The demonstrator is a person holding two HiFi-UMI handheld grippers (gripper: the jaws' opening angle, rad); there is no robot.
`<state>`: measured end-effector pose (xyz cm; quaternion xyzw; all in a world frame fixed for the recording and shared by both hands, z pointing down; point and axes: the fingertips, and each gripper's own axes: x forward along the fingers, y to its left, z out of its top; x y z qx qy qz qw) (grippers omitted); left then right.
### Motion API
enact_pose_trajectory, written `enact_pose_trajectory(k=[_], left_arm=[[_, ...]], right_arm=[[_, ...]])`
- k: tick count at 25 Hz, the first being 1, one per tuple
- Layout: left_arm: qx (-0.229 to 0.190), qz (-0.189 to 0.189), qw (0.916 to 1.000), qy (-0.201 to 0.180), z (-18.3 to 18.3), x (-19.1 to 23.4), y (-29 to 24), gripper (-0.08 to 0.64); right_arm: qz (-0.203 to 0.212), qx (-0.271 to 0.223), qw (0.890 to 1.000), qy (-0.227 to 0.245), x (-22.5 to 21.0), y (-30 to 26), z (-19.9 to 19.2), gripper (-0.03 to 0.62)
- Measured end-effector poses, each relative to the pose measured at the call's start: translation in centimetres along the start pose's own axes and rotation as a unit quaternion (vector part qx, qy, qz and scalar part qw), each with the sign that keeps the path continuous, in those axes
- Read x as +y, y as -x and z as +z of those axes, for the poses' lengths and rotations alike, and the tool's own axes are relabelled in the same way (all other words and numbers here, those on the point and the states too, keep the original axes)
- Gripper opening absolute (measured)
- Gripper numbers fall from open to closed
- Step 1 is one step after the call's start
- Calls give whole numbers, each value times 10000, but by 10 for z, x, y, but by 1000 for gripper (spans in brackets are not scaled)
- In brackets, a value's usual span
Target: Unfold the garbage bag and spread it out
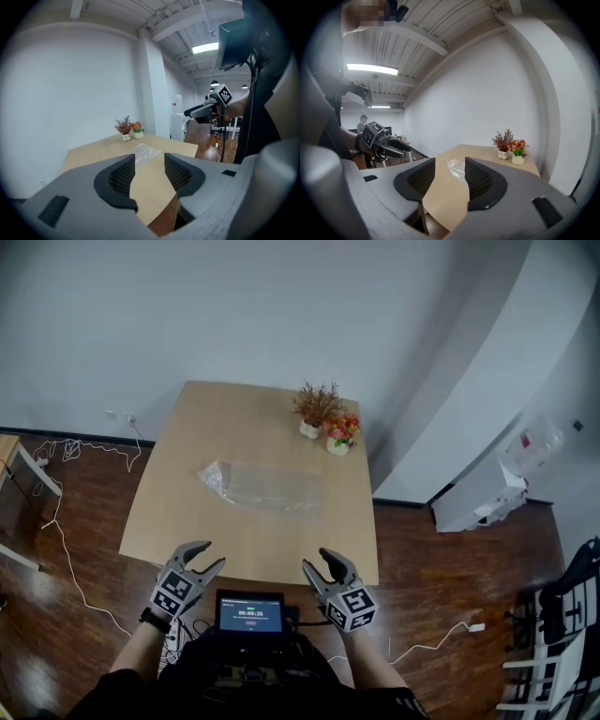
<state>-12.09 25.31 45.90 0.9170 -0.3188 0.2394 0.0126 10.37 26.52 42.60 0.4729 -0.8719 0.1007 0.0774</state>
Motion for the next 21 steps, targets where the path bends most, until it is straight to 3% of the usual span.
enact_pose_trajectory(k=[12,21], left_arm=[[-22,-205,9998,-29,-18,-14,31,206],[-175,-317,9990,-268,-1,-15,26,206]], right_arm=[[-150,-41,9997,-184,34,13,-5,221],[-219,-72,9997,-102,35,28,-6,221]])
